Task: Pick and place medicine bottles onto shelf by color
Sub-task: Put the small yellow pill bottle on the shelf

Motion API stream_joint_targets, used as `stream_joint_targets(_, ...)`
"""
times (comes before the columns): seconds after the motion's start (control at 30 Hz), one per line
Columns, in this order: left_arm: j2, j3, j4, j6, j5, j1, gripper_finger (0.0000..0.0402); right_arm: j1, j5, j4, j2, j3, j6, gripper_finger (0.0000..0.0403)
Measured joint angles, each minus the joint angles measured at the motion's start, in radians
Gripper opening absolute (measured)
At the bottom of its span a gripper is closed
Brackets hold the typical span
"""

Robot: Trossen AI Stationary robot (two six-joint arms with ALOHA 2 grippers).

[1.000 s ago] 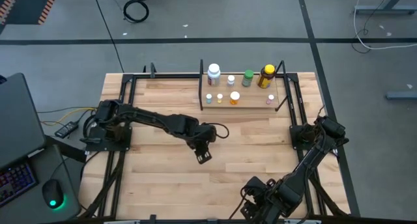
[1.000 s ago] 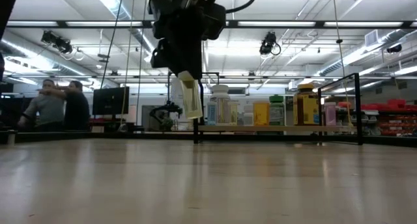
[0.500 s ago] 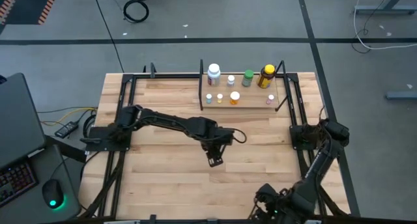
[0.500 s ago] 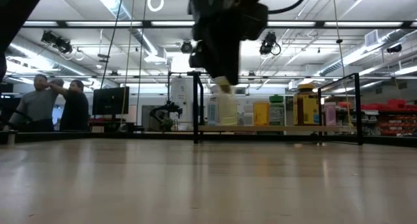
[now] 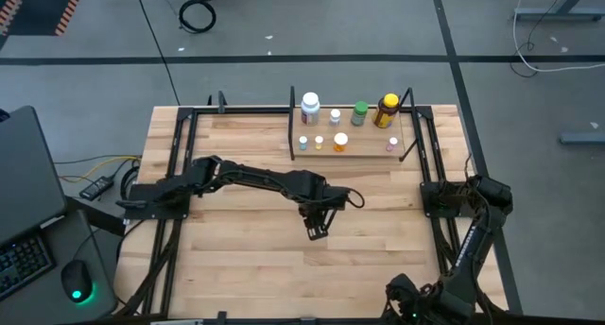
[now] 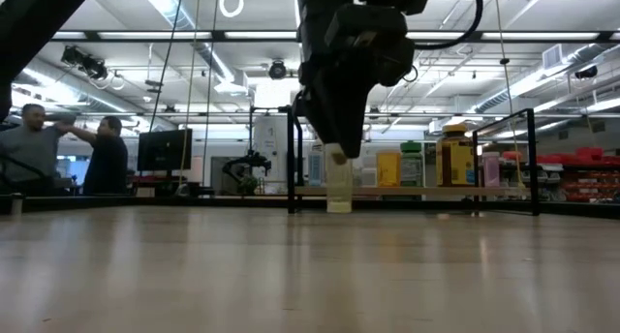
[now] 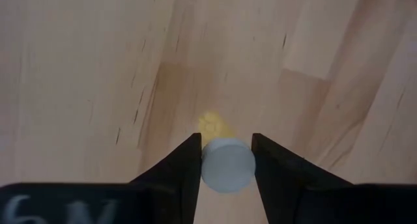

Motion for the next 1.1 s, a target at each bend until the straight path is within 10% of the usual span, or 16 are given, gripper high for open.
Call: stream_joint_targets(1.1, 0.008, -0.003, 0.061, -0.011, -0.057, -0.001, 0.0166, 0.001, 0.008, 0.000, 0.000, 0.000, 0.000, 0.0277)
